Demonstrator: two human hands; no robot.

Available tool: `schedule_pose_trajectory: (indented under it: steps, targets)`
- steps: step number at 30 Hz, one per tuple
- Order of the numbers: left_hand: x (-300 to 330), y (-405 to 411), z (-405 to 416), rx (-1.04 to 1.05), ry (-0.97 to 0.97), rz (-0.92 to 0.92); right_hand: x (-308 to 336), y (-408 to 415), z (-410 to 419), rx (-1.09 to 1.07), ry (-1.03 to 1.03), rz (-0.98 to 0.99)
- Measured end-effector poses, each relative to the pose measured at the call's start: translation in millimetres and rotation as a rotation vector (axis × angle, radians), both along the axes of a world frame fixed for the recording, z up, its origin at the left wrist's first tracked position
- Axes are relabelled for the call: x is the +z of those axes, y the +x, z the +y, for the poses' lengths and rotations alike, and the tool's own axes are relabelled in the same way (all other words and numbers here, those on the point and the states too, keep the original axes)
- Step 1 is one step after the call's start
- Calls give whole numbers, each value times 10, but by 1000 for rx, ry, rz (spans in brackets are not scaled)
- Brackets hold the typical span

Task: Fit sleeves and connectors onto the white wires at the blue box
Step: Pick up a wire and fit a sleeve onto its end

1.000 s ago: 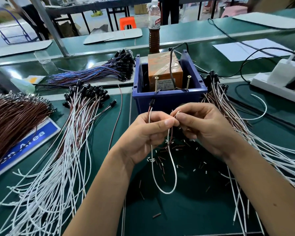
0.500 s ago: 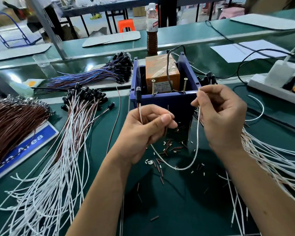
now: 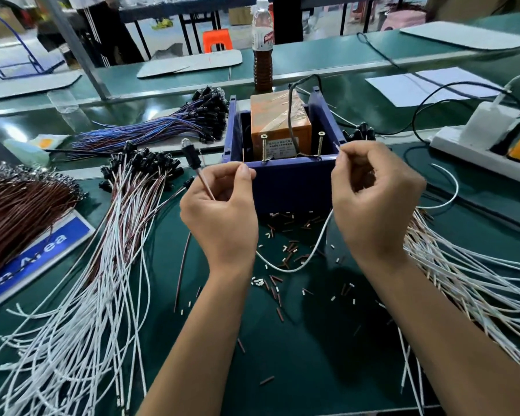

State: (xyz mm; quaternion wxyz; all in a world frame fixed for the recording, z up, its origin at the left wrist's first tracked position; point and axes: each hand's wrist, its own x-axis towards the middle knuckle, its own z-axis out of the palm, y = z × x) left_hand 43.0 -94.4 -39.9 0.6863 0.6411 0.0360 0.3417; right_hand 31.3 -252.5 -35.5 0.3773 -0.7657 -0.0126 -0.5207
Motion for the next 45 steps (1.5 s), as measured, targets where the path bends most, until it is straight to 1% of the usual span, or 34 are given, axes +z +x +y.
schedule_pose_trajectory:
  steps: [2,7,17,24,40,45]
  targets:
    - [18,-9,-15,0,33,-3,22,-1,27,-7,-28,-16]
    - [61,-4,-62,-41,88,10,21,-11,77,16,-40,23]
    - [89,-11,-92,-38,115,4,6,-27,92,42,-17,57]
    - [106,-30,-93,-26,173,-21,-14,-20,81,63,-23,57]
    - [105,-57,-92,-27,176,-8,-28,3,59,77,-38,59]
    - [124,-129,-79,-71,44,5,16,-43,-76,80,71,90]
